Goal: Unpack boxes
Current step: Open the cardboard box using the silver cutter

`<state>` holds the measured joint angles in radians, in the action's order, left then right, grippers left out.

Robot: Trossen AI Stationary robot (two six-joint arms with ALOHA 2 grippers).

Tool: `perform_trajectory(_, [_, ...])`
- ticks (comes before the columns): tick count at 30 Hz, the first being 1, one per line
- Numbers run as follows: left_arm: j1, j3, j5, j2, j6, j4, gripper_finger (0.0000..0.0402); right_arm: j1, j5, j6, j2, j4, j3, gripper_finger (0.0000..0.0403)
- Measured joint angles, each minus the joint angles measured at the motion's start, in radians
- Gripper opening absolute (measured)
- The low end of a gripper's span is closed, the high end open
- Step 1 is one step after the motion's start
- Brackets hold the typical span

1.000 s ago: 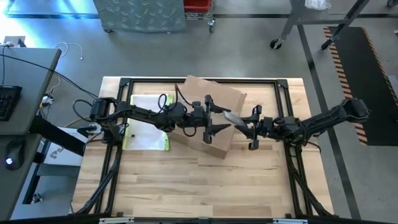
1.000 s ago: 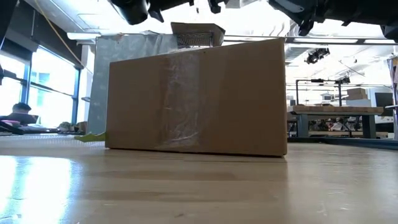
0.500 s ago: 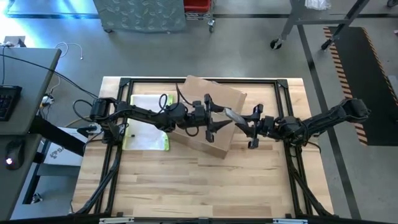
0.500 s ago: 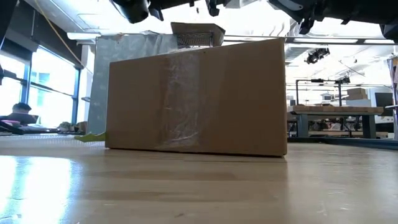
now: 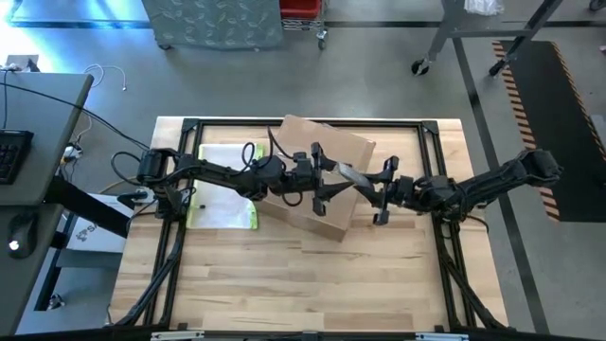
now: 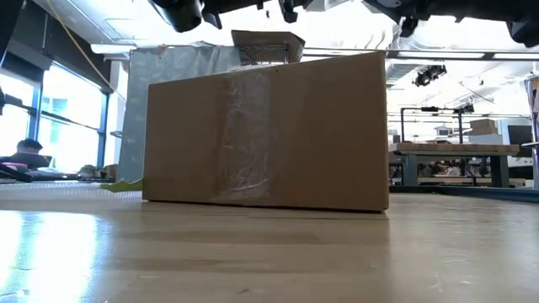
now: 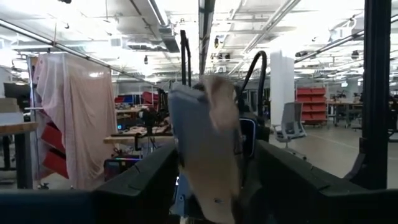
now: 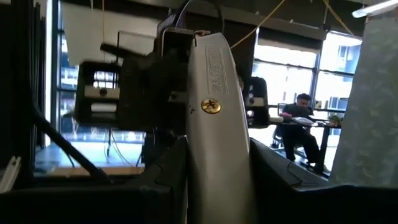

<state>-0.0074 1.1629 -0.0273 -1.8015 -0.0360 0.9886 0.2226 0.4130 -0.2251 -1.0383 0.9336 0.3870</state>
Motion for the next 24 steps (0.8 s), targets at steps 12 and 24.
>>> perform_trajectory(12, [-0.012, 0.0, -0.008, 0.0, -0.027, -0.002, 0.0159, 0.001, 0.015, -0.02, -0.061, 0.023, 0.034, 0.0106])
perform_trajectory(24, [-0.011, 0.0, 0.034, 0.0, -0.02, -0.008, 0.0121, 0.002, 0.028, -0.023, -0.061, 0.008, 0.033, 0.0106])
